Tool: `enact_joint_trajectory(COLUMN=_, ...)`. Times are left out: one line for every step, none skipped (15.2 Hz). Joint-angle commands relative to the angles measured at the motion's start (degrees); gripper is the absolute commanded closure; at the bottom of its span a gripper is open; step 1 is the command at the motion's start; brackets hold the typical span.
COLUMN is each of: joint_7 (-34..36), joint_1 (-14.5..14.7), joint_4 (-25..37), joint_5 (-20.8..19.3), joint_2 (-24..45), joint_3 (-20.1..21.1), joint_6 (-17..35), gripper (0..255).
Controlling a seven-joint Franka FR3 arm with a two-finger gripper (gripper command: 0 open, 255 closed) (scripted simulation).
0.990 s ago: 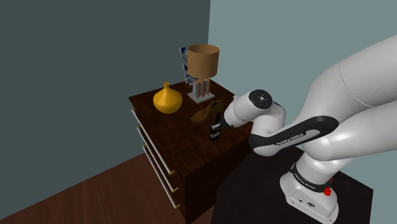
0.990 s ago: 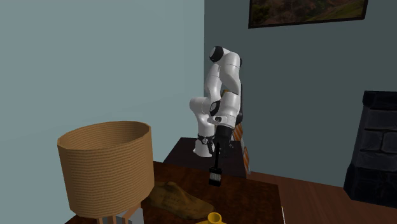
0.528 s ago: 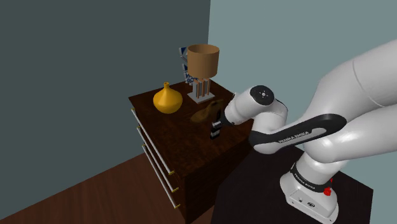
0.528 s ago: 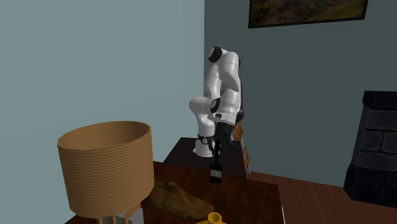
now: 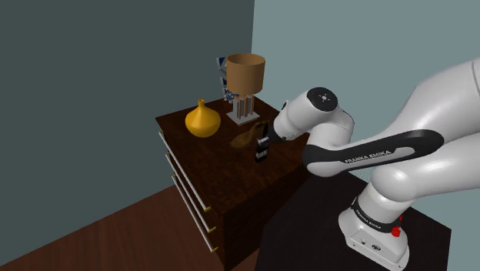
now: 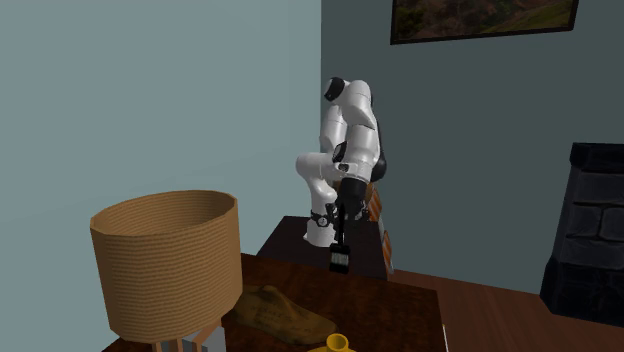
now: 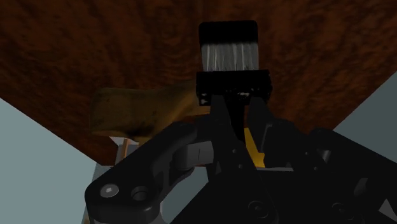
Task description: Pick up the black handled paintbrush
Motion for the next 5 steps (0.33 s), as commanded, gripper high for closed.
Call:
enact_joint_trajectory(joint_7=-0.9, joint_1=1.2, joint_4=0.7, joint_5=0.3, joint_2=-1.4, joint_3=-1.6, joint_6=-2.4, gripper=255)
enact_joint_trajectory(joint_7=-1.4, joint_1=1.7, joint_4=1.0, joint_5=0.4, joint_2=-2.2, joint_3=-2.3, joint_6=-3.5, gripper=255)
enact_joint_trajectory(joint_7=-1.8, joint_1=2.2, joint_4=1.4, joint_5=0.5, joint_2=-2.9, joint_3=-3.0, joint_6=-4.6, gripper=255)
enact_joint_trajectory(joint_7=-1.8, joint_1=2.3, joint_4=1.4, joint_5=0.6, joint_2=-3.0, joint_3=-3.1, joint_6=-4.8, gripper=255)
enact_joint_trajectory(joint_7=-1.9, joint_1=2.3, joint_4=1.4, joint_5=0.6, joint_2=-3.0, joint_3=-3.1, joint_6=-4.8, gripper=255)
